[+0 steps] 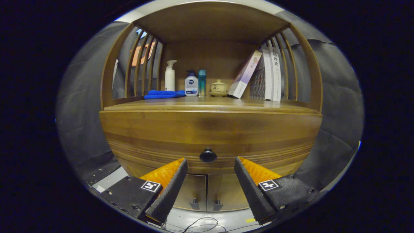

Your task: Pull open the drawer, take out the items inside it, and place them on the countertop above the cabinet.

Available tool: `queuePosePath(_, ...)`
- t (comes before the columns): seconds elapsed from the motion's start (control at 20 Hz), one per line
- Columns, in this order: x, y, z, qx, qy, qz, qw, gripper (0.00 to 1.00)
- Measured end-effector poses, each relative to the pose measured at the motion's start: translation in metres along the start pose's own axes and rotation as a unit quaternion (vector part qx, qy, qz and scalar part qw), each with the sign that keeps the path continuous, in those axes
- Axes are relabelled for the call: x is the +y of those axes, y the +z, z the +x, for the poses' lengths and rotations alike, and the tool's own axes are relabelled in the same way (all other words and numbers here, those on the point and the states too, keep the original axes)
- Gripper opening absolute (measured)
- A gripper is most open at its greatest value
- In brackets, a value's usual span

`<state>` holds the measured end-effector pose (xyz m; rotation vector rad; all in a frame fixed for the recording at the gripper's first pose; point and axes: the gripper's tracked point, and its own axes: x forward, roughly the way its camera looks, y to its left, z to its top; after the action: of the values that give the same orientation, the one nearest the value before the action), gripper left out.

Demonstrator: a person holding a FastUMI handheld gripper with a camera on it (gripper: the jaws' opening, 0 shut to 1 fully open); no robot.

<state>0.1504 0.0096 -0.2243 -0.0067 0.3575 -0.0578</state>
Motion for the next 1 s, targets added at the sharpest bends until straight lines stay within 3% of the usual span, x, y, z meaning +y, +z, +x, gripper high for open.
queuePosePath(0.2,0.004,0.002,0.01,0.003,-0.001,0.003,1.0,0.78)
queuePosePath(0.55,0.007,0.008,0.02,0.002,-0.011,0.001,1.0,0.64)
queuePosePath(0.8,0.005,0.003,0.02,0.005,-0.009,0.01,1.0,0.3)
queuePosePath(1.0,0.005,0.003,0.019,0.012,0.001,0.006,1.0,0.25)
